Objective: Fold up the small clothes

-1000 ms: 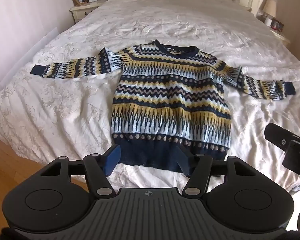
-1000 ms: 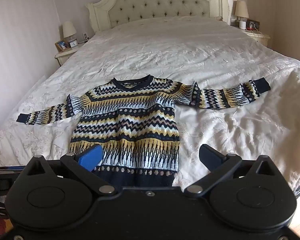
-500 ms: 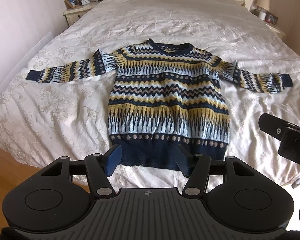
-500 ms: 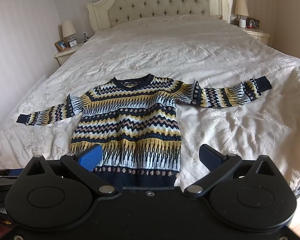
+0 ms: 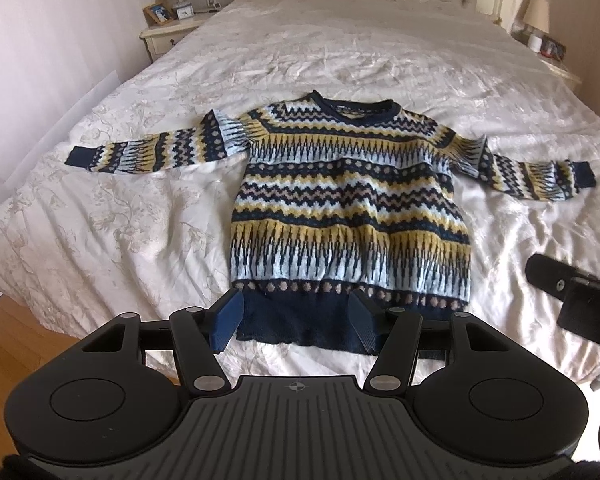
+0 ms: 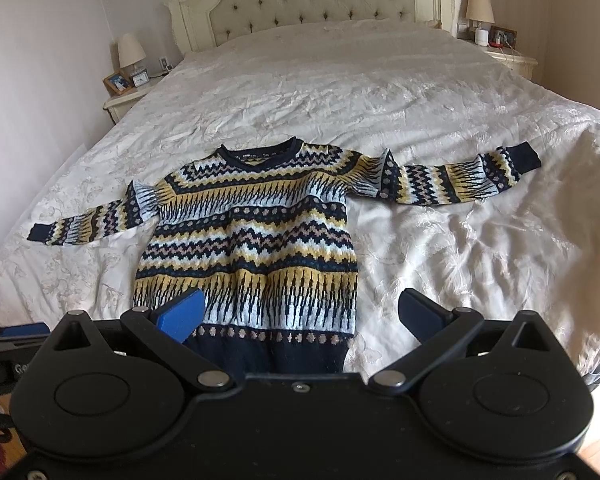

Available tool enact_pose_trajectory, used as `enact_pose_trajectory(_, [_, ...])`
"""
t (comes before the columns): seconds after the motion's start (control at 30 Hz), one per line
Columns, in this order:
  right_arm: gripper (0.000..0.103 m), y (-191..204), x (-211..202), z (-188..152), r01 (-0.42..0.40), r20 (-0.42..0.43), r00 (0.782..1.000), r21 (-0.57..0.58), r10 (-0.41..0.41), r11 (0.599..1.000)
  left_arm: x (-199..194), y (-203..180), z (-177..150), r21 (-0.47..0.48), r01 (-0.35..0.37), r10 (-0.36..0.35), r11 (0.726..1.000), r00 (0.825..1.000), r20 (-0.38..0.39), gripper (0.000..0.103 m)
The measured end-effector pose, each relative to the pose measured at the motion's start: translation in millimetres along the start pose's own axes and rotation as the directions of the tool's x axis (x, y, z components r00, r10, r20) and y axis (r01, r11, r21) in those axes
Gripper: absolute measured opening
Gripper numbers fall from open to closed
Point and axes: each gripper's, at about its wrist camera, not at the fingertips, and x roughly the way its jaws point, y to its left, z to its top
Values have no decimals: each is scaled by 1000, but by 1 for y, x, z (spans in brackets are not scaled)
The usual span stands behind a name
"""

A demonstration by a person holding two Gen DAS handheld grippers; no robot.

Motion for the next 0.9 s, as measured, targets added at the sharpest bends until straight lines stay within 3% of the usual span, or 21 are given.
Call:
enact_pose_trajectory(0.33, [102,-1,5,-1,9,-35,999,-1,-9,1000,-5,1,3,-13,-9,9,1000,998,62,57])
enact_pose_trajectory(0.9, [102,-9,7,0,-2,-43,999,17,3,1000,-3,-8,5,2,-30,30,1000,999,41,57])
